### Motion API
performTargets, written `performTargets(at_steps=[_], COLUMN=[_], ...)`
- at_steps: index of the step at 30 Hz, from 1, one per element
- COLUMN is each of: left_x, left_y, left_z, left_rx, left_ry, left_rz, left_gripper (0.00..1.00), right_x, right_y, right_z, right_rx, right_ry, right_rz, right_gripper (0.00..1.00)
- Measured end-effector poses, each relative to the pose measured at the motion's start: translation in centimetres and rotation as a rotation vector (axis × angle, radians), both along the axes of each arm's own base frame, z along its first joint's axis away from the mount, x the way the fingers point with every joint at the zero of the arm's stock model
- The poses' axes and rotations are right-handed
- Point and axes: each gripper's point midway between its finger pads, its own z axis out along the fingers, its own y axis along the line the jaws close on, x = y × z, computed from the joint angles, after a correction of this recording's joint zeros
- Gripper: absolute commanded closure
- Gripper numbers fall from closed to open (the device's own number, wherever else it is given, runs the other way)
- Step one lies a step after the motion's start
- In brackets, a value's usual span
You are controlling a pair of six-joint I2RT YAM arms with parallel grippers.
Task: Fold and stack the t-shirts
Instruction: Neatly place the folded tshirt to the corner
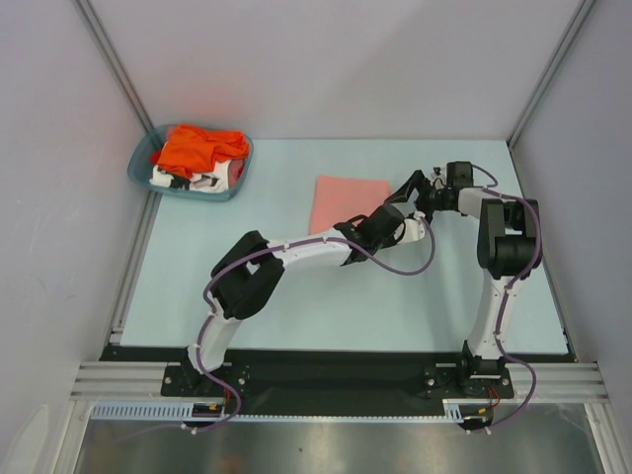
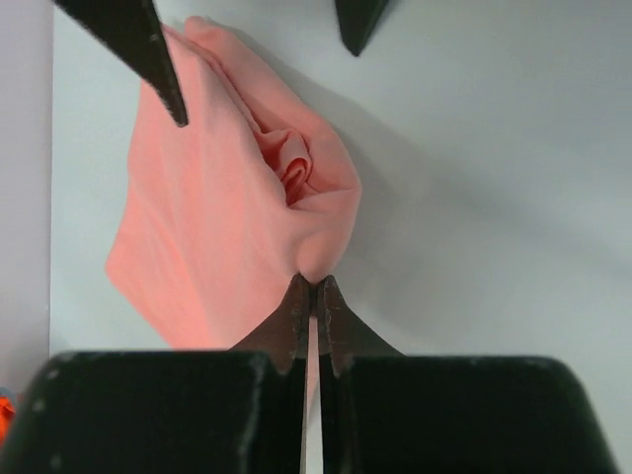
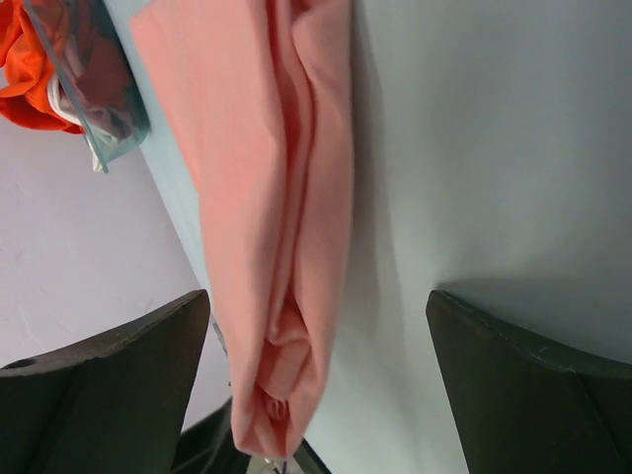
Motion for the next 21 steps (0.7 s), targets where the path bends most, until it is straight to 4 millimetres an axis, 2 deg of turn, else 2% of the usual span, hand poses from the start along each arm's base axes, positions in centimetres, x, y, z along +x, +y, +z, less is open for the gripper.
performTargets(at_steps=[5, 11, 21], left_x=[-0.4, -0.6, -0.4], left_y=[0.8, 1.3, 1.4], left_z=[0.2, 0.2, 1.7], left_rx=[0.007, 0.008, -0.014], left_ry=[0.004, 0.005, -0.01], left_rz=[0.002, 0.004, 0.01], left_gripper=[1.0, 1.0, 1.0], right_x=[2.2, 4.4, 5.2], right_y=[2.0, 3.6, 4.4], right_z=[0.1, 0.1, -0.3], right_rx=[0.021, 0.031, 0.002], right_ry=[-0.023, -0.042, -0.029], right_rz=[0.025, 0.038, 0.001], right_gripper=[0.0, 0.09, 0.18])
